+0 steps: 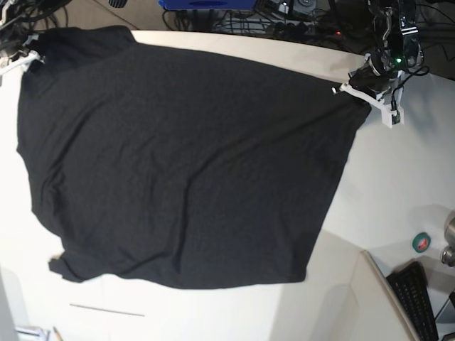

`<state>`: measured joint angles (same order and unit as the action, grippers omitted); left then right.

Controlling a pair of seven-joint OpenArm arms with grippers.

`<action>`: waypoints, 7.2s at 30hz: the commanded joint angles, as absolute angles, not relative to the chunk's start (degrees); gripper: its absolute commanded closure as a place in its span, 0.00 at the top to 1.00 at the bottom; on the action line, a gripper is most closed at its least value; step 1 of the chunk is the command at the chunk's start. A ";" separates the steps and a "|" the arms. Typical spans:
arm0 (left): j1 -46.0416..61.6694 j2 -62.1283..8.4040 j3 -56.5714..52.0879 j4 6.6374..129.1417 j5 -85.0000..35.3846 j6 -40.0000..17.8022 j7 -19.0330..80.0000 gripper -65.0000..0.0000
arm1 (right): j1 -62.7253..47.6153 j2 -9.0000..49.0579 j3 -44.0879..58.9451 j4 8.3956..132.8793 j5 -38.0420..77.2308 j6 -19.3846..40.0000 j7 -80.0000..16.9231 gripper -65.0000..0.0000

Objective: Layout the t-shirt on the table in an organized manner, then fold the t-shirt properly
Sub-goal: 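Lay the stretched t-shirt flat, pulling both grippers apart, then fold the held t-shirt edge over onto the shirt body with both grippers, then open both grippers and regrasp the folded edge of the t-shirt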

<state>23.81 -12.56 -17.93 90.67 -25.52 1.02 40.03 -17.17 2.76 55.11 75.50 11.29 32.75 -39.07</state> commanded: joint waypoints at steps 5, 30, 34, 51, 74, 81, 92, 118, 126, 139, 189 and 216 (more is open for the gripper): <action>23.69 -13.23 -18.33 91.56 -25.45 1.01 39.08 0.00 | -17.19 3.12 55.16 75.38 11.65 33.54 -39.25 0.43; 23.69 -13.23 -18.68 91.56 -25.45 1.01 39.08 0.00 | -17.36 1.54 55.25 79.60 11.74 33.54 -38.90 0.63; 23.69 -13.32 -18.68 91.56 -25.45 1.01 39.08 0.00 | -17.19 1.54 55.16 75.30 11.74 33.54 -38.90 0.63; 23.69 -13.23 -18.68 91.65 -25.45 1.01 39.08 0.00 | -18.15 1.27 55.08 75.03 11.74 33.63 -39.34 0.22; 29.41 -12.97 -18.77 101.32 -25.63 1.01 39.25 0.00 | -21.23 -0.31 55.60 92.44 11.74 33.63 -51.30 0.00; 33.01 -13.05 -18.77 102.46 -25.63 1.01 39.34 0.00 | -22.73 -0.75 55.25 96.40 11.65 33.63 -51.74 0.00; 37.41 -12.97 -20.70 106.15 -25.63 1.01 39.34 0.00 | -23.25 -0.57 55.52 96.31 11.56 33.63 -51.74 0.00; 29.93 -11.38 -25.54 106.68 -25.98 1.01 49.45 0.00 | -15.78 -0.22 54.73 97.01 11.38 33.54 -51.74 0.00; 22.20 -11.38 -25.19 106.42 -25.54 1.01 53.85 0.00 | -8.84 1.80 47.16 95.96 1.63 33.36 -51.38 0.00; 15.69 -11.47 -25.45 98.95 -25.45 1.01 54.11 0.00 | 2.68 2.15 46.73 88.04 -4.35 33.36 -51.30 0.00; -1.45 -9.27 -25.54 86.37 -15.87 1.01 53.93 0.69 | 8.40 3.03 44.44 77.85 -4.18 33.19 -39.60 0.51; 19.12 -8.31 -45.93 85.76 -29.58 -24.92 39.60 0.26 | -4.88 4.97 57.10 70.55 2.33 40.00 -32.84 0.52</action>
<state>19.05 -7.60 -45.67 84.79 -28.91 -24.49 40.69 -4.69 4.01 56.99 69.58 1.93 39.94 -33.54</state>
